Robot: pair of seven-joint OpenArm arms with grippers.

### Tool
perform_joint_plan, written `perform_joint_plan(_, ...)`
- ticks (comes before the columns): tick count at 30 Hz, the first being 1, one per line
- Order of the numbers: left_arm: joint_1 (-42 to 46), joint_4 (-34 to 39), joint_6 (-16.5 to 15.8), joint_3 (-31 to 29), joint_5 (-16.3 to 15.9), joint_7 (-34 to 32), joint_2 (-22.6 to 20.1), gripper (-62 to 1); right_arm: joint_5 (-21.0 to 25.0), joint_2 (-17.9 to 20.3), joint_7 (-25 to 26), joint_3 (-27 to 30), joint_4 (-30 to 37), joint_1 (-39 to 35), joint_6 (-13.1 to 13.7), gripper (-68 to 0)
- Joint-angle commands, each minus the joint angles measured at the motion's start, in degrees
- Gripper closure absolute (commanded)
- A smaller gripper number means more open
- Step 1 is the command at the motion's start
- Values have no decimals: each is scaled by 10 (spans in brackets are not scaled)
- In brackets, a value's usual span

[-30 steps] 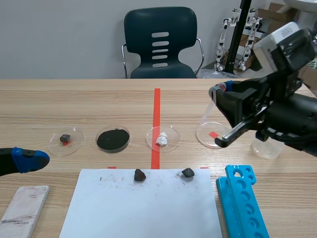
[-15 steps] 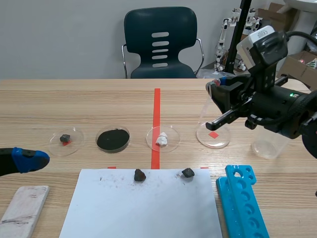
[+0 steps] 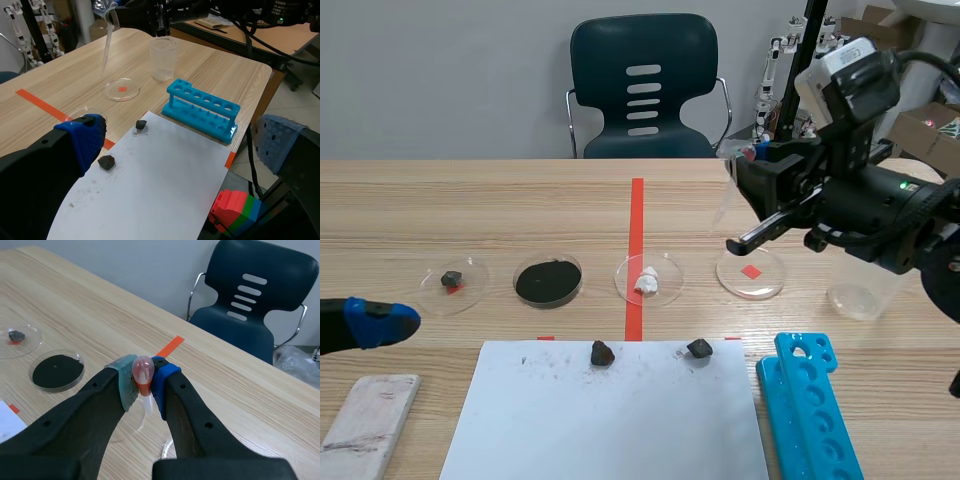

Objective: Squeeze the dropper onto the mineral

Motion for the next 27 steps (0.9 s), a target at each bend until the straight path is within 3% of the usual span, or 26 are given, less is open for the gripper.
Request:
perform_joint_plan(1, 1, 3, -1, 4, -6, -10, 0, -615, 4, -9, 5, -4, 12, 10, 1, -68)
perform_joint_plan(8, 1, 3, -1, 4, -6, -10, 0, -615, -20, -31, -12, -32, -7, 34, 1, -68)
perform_joint_plan(20, 1, 3, -1, 4, -6, -10, 0, -615, -21, -61, -12, -73, -113, 82, 1, -68)
perform_joint_plan(27, 1, 3, -1, 4, -6, -10, 0, -615, -22, -70, 10, -74, -121, 85, 1, -68)
